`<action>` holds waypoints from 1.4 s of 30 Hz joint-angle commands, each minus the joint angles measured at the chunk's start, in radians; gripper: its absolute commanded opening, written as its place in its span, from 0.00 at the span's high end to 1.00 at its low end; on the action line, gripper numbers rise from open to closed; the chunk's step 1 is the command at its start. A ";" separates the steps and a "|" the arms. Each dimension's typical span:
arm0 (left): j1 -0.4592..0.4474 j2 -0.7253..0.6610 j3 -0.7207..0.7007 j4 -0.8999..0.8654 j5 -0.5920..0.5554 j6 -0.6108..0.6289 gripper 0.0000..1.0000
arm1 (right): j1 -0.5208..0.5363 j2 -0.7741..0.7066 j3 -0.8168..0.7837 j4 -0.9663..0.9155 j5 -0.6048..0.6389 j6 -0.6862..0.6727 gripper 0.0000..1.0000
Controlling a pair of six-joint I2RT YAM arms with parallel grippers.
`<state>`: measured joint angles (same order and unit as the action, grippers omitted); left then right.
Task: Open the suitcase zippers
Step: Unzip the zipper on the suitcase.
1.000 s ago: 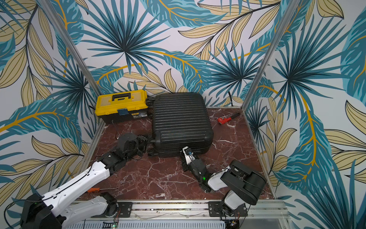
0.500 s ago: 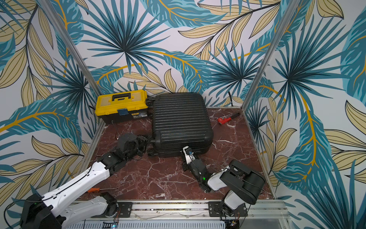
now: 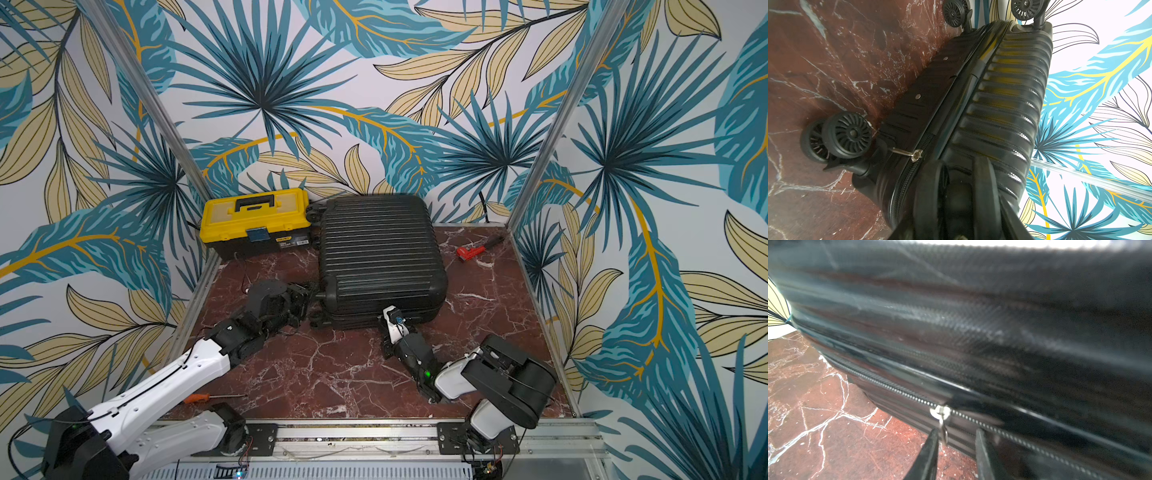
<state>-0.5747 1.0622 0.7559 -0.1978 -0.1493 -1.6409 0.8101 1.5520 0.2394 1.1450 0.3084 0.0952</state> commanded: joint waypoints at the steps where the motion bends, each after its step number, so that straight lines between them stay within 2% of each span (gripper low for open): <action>1: -0.020 -0.043 -0.004 -0.016 0.014 0.114 0.77 | -0.012 -0.043 0.049 0.092 0.067 0.017 0.65; 8: -0.021 -0.043 -0.009 -0.015 0.017 0.105 0.77 | -0.012 -0.053 0.051 0.098 0.092 0.037 0.65; 11: -0.020 -0.044 -0.012 -0.014 0.017 0.104 0.77 | 0.022 -0.043 0.055 0.112 0.101 0.035 0.65; 14: -0.020 -0.050 -0.016 -0.015 0.017 0.105 0.78 | 0.029 -0.037 0.057 0.122 0.110 0.037 0.68; 17: -0.020 -0.057 -0.024 -0.015 0.016 0.099 0.78 | 0.034 -0.041 0.062 0.121 0.116 0.032 0.76; 23: -0.020 -0.079 -0.041 -0.017 0.003 0.095 0.78 | 0.037 -0.055 0.050 0.098 0.156 0.017 1.00; 26: -0.020 -0.092 -0.056 -0.015 -0.017 0.093 0.79 | 0.037 -0.074 0.021 0.095 0.173 0.021 1.00; 31: 0.012 -0.115 -0.073 -0.028 -0.036 0.118 0.83 | 0.037 -0.178 -0.038 0.026 0.241 0.005 1.00; 37: 0.121 -0.134 -0.054 -0.156 -0.007 0.171 0.86 | 0.037 -0.373 -0.113 -0.128 0.342 -0.028 1.00; 42: 0.182 -0.088 -0.003 -0.204 0.029 0.251 0.87 | 0.028 -0.535 -0.151 -0.219 0.430 -0.052 1.00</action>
<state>-0.4473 0.9607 0.7147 -0.2520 -0.0326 -1.5658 0.8654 1.1095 0.1043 0.8604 0.5259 0.0620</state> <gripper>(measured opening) 0.475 0.053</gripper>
